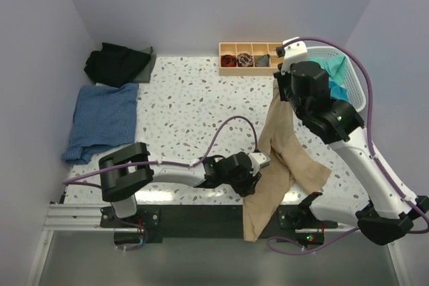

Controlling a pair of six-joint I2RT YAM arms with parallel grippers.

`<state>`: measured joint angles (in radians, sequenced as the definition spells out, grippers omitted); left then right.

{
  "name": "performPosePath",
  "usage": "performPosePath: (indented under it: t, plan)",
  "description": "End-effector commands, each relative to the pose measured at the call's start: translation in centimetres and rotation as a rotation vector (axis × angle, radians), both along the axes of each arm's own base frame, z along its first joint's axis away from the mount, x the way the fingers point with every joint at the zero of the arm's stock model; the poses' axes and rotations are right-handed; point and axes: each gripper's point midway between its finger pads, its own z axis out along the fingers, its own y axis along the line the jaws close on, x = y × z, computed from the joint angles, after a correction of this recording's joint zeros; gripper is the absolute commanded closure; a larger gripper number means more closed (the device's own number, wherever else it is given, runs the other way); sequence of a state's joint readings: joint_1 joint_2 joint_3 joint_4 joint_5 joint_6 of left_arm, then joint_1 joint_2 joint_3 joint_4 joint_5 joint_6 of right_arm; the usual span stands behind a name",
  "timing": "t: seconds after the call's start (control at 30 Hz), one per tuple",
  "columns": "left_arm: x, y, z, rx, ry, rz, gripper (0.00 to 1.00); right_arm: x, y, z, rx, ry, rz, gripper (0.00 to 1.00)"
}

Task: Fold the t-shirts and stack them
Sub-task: Flatten the tshirt out

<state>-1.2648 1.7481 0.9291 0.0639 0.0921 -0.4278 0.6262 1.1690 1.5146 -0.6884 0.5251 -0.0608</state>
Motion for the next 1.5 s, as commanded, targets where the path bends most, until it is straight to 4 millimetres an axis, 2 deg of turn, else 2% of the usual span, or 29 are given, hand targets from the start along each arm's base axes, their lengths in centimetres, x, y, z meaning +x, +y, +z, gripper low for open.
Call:
performPosePath:
  t: [0.0, 0.07, 0.1, 0.17, 0.23, 0.27, 0.33, 0.37, 0.4, 0.43, 0.47, 0.53, 0.57, 0.63, 0.67, 0.7, 0.73, 0.77, 0.8, 0.83, 0.9, 0.93, 1.07, 1.17, 1.3, 1.33, 1.4, 1.43, 1.47]
  plan:
    - [1.9, 1.0, 4.7, -0.026, -0.104, 0.091, 0.82, -1.2, -1.6, 3.7, 0.061, -0.108, -0.029, 1.0]
    - [2.8, 1.8, 6.8, -0.045, -0.154, 0.134, 0.92, -1.4, -1.8, 3.6, 0.063, -0.109, -0.031, 1.0]
    - [2.9, 2.7, 6.9, -0.02, -0.164, 0.148, 1.0, -1.5, -1.9, 3.6, 0.064, -0.109, -0.033, 1.0]
    - [4.2, 3.9, 9.1, -0.017, -0.225, 0.214, 1.0, -1.7, -1.9, 3.4, 0.064, -0.102, -0.031, 1.0]
    - [4.7, 5.7, 10.1, 0.026, -0.256, 0.254, 1.0, -1.9, -1.9, 3.2, 0.07, -0.097, -0.025, 1.0]
    - [5.7, 6.6, 12.4, 0.005, -0.306, 0.312, 1.0, -2.0, -1.9, 3.0, 0.069, -0.09, -0.023, 1.0]
    - [6.3, 9.4, 13.9, 0.056, -0.348, 0.38, 1.0, -2.6, -2.0, 2.8, 0.085, -0.08, -0.017, 1.0]
    - [7.3, 10.9, 17.0, 0.018, -0.401, 0.455, 1.0, -3.0, -2.1, 2.5, 0.086, -0.062, -0.012, 1.0]
    - [7.3, 12.7, 17.6, 0.053, -0.416, 0.485, 1.0, -3.6, -2.3, 2.8, 0.107, -0.067, -0.007, 1.0]
    - [7.9, 13.8, 19.6, 0.03, -0.445, 0.545, 1.0, -4.1, -2.3, 2.7, 0.112, -0.064, 0.009, 1.0]
    - [7.8, 15.1, 21.9, -0.02, -0.457, 0.576, 1.0, -4.6, -2.3, 2.5, 0.139, -0.052, 0.013, 1.0]
    - [7.7, 17.7, 23.5, -0.015, -0.463, 0.638, 1.0, -5.9, -2.4, 2.9, 0.188, -0.057, 0.041, 1.0]
    - [7.8, 19.1, 26.0, -0.068, -0.478, 0.686, 1.0, -6.4, -2.5, 2.7, 0.201, -0.046, 0.046, 1.0]
    - [7.6, 21.0, 27.4, -0.072, -0.482, 0.723, 1.0, -7.9, -2.4, 3.2, 0.236, -0.055, 0.096, 1.0]
    - [7.6, 21.9, 29.5, -0.115, -0.486, 0.751, 1.0, -8.5, -2.5, 3.2, 0.244, -0.048, 0.108, 1.0]
    - [7.3, 22.8, 29.9, -0.095, -0.487, 0.749, 1.0, -9.1, -2.6, 3.4, 0.254, -0.048, 0.125, 1.0]
    - [7.2, 23.4, 30.6, -0.103, -0.483, 0.757, 1.0, -9.6, -2.7, 3.7, 0.263, -0.052, 0.138, 1.0]
    - [7.0, 23.7, 32.5, -0.139, -0.477, 0.758, 1.0, -10.9, -2.7, 4.3, 0.284, -0.061, 0.181, 1.0]
    - [6.6, 24.5, 32.7, -0.114, -0.474, 0.747, 1.0, -11.5, -2.8, 4.6, 0.296, -0.071, 0.196, 1.0]
    - [6.2, 24.7, 34.5, -0.156, -0.46, 0.732, 1.0, -12.1, -3.1, 5.2, 0.314, -0.088, 0.206, 1.0]
    - [5.6, 25.2, 35.2, -0.132, -0.452, 0.701, 1.0, -14.1, -3.6, 6.6, 0.355, -0.137, 0.255, 1.0]
    - [5.2, 25.6, 36.9, -0.172, -0.445, 0.686, 1.0, -14.8, -3.9, 7.2, 0.372, -0.156, 0.262, 1.0]
    - [3.9, 25.8, 37.9, -0.155, -0.393, 0.622, 1.0, -17.6, -4.4, 8.6, 0.412, -0.177, 0.334, 1.0]
    - [3.2, 25.5, 37.7, -0.155, -0.377, 0.573, 0.97, -17.9, -4.4, 7.6, 0.4, -0.142, 0.338, 1.0]
    - [4.4, 24.7, 36.2, -0.09, -0.406, 0.615, 0.91, -15.0, -4.4, 4.4, 0.337, -0.071, 0.228, 1.0]
    - [5.0, 23.8, 35.2, -0.045, -0.42, 0.616, 0.91, -13.7, -4.6, 2.7, 0.307, -0.044, 0.171, 1.0]
    - [5.7, 21.9, 34.8, -0.038, -0.444, 0.591, 0.91, -11.9, -4.2, 1.9, 0.291, -0.048, 0.13, 1.0]
    - [6.2, 20.8, 33.8, 0.003, -0.453, 0.588, 0.91, -10.6, -4.1, 0.2, 0.253, -0.016, 0.083, 1.0]
    - [6.7, 20.0, 33.6, 0.007, -0.461, 0.594, 0.92, -9.5, -3.9, 0.0, 0.245, -0.027, 0.06, 1.0]
